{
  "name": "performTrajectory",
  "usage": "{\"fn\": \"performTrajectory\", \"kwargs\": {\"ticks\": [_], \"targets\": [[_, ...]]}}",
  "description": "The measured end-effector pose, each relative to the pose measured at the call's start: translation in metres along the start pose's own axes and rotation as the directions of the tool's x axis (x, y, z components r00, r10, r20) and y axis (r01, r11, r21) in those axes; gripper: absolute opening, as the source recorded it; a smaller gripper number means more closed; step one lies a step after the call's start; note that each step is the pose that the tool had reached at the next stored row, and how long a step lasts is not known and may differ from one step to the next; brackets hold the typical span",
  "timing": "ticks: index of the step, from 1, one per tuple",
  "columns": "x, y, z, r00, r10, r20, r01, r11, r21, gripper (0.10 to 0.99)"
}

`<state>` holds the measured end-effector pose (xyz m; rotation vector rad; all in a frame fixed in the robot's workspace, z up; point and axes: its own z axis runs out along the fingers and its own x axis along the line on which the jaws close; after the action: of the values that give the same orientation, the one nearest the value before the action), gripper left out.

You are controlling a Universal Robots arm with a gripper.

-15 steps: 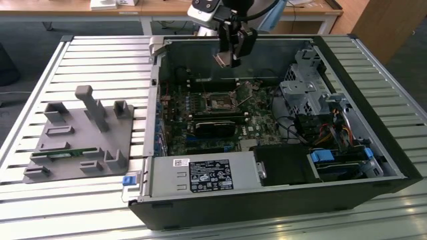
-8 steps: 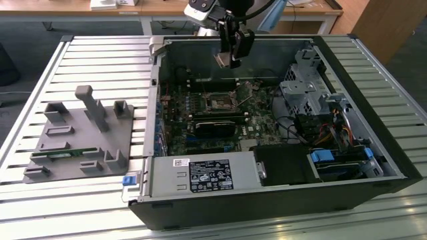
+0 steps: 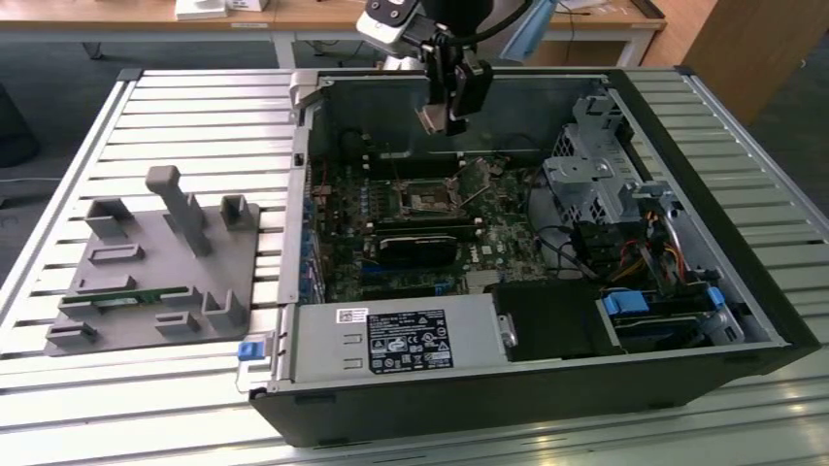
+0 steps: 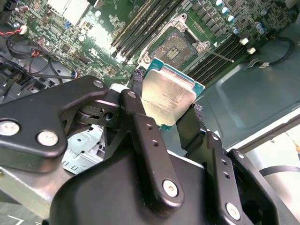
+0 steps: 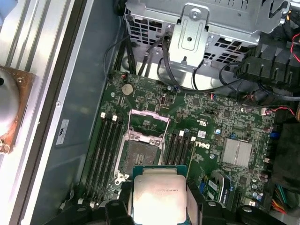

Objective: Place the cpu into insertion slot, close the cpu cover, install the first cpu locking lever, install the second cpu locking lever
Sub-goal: 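Place the cpu into insertion slot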

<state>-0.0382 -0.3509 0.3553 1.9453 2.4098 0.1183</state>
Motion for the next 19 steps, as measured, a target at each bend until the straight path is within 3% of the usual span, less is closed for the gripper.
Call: {"fn": "performTrajectory", "kwargs": {"ticks": [4,11,19], "targets": [[0.0000,-0.0002,0.0023,1.0000,0.006,0.0039,-0.006,1.0000,0.000,0.541],[-0.0001,-0.0004,0.0055,0.9945,0.104,0.0162,-0.104,0.9946,-0.001,0.541],[-0.0001,-0.0012,0.0138,0.9937,0.111,0.0167,-0.111,0.9938,-0.001,0.541]]}}
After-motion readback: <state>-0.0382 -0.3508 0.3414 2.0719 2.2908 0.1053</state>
